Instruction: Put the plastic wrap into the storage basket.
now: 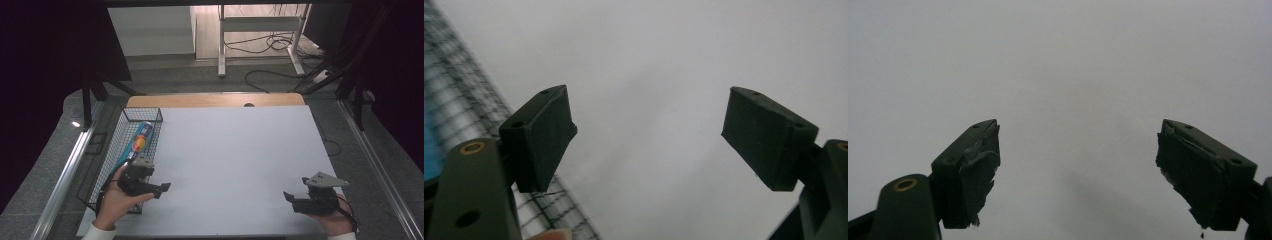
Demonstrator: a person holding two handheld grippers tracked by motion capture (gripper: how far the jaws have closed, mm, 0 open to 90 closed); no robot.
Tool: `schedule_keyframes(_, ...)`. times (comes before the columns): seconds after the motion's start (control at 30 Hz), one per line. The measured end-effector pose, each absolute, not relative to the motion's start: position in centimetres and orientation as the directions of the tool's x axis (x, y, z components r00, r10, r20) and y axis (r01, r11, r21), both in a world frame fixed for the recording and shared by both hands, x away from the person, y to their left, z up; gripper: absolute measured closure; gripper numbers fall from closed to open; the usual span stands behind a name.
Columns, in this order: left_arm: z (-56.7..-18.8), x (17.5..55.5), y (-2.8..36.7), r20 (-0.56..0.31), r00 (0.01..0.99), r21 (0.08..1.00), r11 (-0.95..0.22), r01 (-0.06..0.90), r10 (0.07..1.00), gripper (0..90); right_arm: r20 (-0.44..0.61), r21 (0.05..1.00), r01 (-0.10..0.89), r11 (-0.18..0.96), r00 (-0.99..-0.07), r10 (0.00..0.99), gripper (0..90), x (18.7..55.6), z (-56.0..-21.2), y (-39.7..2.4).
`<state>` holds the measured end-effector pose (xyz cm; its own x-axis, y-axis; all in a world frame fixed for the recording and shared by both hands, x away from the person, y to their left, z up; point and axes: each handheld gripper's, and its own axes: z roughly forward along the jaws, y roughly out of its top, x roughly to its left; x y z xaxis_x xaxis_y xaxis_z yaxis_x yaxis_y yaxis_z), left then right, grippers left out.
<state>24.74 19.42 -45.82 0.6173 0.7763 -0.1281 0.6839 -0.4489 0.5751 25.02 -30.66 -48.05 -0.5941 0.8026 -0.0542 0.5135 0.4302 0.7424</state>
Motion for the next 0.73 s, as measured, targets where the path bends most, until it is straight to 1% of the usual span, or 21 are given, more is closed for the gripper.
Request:
schedule_keyframes(0.1,-46.9,24.4,18.6,-0.162,0.640,0.580,-0.452,0.678,0.751,20.3,-0.055,0.742,0.512,0.433,-0.597,0.801,18.0,25.1,-48.1,-30.5)
schedule_keyframes(0.23,-48.1,24.2,18.0,-0.171,0.636,0.561,-0.457,0.691,0.752,20.7,-0.063,0.745,0.498,0.443,-0.609,0.791,18.0,25.0,-48.2,-30.4)
schedule_keyframes(0.73,-48.0,23.8,17.4,-0.155,0.639,0.583,-0.452,0.675,0.754,20.4,-0.061,0.753,0.489,0.440,-0.614,0.787,17.7,24.8,-47.9,-30.2)
